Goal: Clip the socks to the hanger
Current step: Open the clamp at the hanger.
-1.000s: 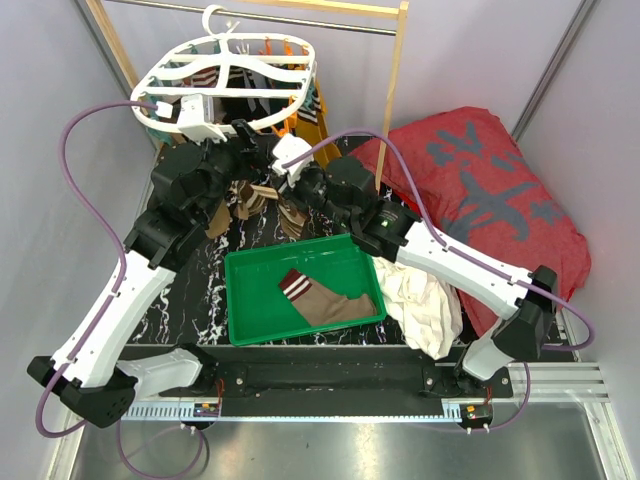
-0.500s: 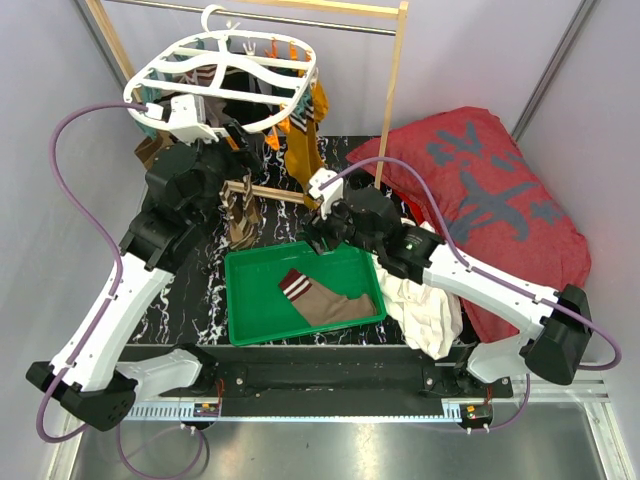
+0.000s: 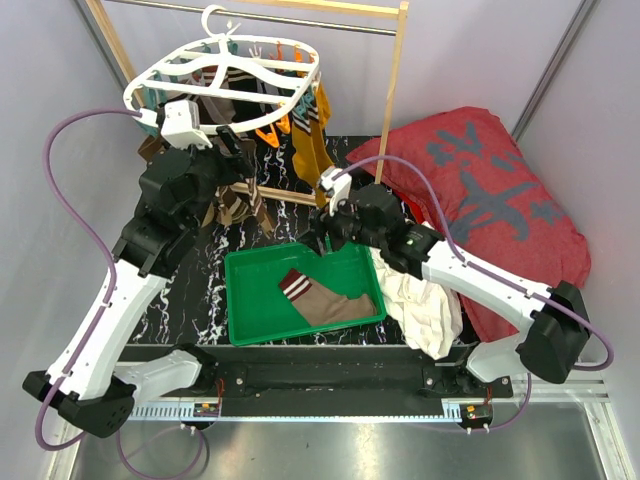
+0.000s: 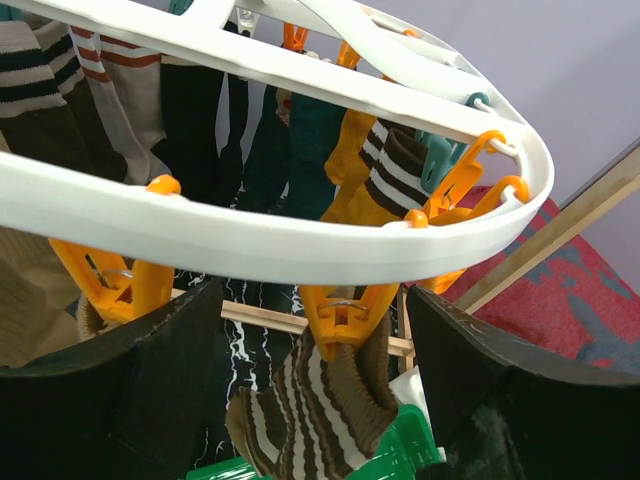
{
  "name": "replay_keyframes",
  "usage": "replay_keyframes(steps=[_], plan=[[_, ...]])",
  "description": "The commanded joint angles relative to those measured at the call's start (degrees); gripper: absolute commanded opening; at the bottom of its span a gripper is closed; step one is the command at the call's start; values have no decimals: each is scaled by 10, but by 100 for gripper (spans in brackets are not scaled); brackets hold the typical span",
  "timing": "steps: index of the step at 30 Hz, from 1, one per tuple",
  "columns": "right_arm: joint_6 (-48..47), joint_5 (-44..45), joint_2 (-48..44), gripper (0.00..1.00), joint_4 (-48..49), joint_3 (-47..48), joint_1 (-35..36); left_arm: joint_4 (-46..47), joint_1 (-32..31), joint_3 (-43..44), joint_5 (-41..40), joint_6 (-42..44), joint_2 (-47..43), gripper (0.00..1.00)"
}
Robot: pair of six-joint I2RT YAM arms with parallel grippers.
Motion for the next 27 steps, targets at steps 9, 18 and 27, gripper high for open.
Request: replay_keyframes(steps=[9, 18, 27], plan=[[17, -137, 72, 65, 248, 167, -73, -9, 5, 0, -25, 18, -16, 78], [58, -201, 175, 66, 281, 275, -102, -8, 11, 1, -21, 19, -13, 78], [65, -235, 224, 65, 280, 321, -103, -8, 13, 5, -18, 19, -14, 78]])
